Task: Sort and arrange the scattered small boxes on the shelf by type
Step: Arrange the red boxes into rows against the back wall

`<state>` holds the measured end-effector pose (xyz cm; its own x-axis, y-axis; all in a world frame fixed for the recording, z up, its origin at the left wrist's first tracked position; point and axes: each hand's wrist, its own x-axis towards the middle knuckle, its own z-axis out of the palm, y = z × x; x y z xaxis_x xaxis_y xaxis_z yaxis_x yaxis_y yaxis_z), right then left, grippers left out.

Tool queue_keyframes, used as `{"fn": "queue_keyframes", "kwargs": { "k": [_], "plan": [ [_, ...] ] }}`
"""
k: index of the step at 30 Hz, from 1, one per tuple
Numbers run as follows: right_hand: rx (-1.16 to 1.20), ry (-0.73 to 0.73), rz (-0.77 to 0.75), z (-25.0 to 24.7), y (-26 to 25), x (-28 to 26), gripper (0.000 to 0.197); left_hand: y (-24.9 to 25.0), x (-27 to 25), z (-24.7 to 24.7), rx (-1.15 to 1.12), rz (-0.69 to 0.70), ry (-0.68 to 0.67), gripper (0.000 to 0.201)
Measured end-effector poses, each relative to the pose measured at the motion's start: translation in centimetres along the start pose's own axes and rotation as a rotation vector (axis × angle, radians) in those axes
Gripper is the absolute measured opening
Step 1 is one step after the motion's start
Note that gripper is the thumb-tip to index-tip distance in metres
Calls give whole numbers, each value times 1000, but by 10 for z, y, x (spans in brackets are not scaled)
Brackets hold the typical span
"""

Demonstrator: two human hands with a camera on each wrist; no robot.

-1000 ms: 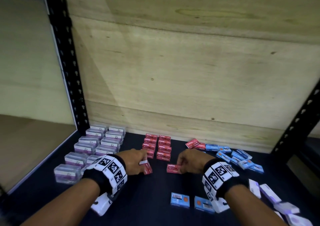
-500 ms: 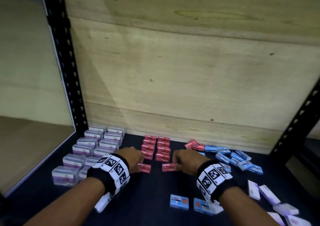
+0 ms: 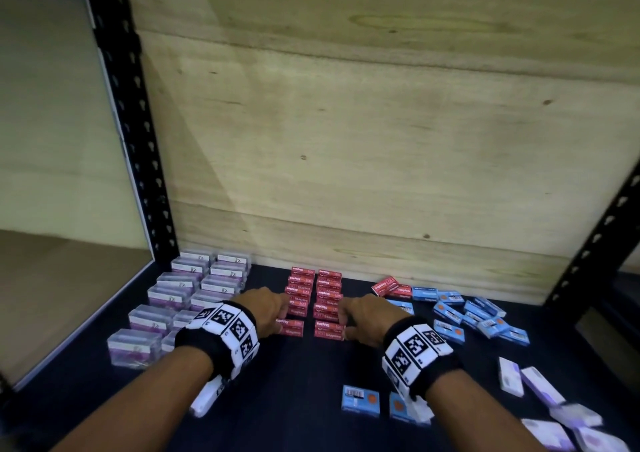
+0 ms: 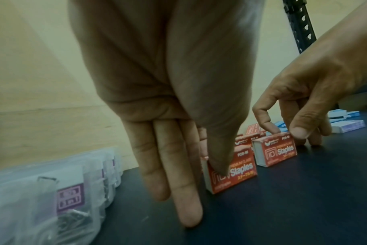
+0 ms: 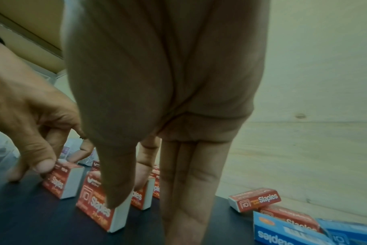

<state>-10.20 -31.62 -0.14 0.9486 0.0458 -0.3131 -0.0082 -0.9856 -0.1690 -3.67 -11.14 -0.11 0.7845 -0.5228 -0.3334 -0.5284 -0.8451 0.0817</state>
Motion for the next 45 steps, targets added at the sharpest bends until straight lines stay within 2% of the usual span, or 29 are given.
{"fn": "queue_keyframes", "kwargs": {
  "k": [8, 20, 26, 30, 33, 38, 41, 45],
  "plan": [
    [-9, -11, -2, -1, -7, 0, 18, -3, 0, -6, -37, 5, -18, 25],
    [-6, 0, -13, -2, -8, -5, 23, -6, 5, -3, -23, -11, 3, 24],
    [84, 24, -5, -4, 13, -9, 18, -10, -8, -13, 17, -47, 46, 32],
    [178, -14, 44, -12, 40, -12, 10, -2, -8, -36, 66, -33, 76, 26],
    [190, 47, 104, -25, 65, -11, 5, 15, 4, -51, 59, 11, 96, 19],
    [25, 122, 190, -45, 111, -5, 8, 56, 44, -60, 74, 114, 90, 19],
    [-53, 122, 250, -47, 132, 4, 17, 81, 75, -58, 73, 164, 73, 24],
    [-115, 107, 254, -45, 146, 20, 31, 106, 112, -53, 51, 201, 42, 33]
  ]
}}
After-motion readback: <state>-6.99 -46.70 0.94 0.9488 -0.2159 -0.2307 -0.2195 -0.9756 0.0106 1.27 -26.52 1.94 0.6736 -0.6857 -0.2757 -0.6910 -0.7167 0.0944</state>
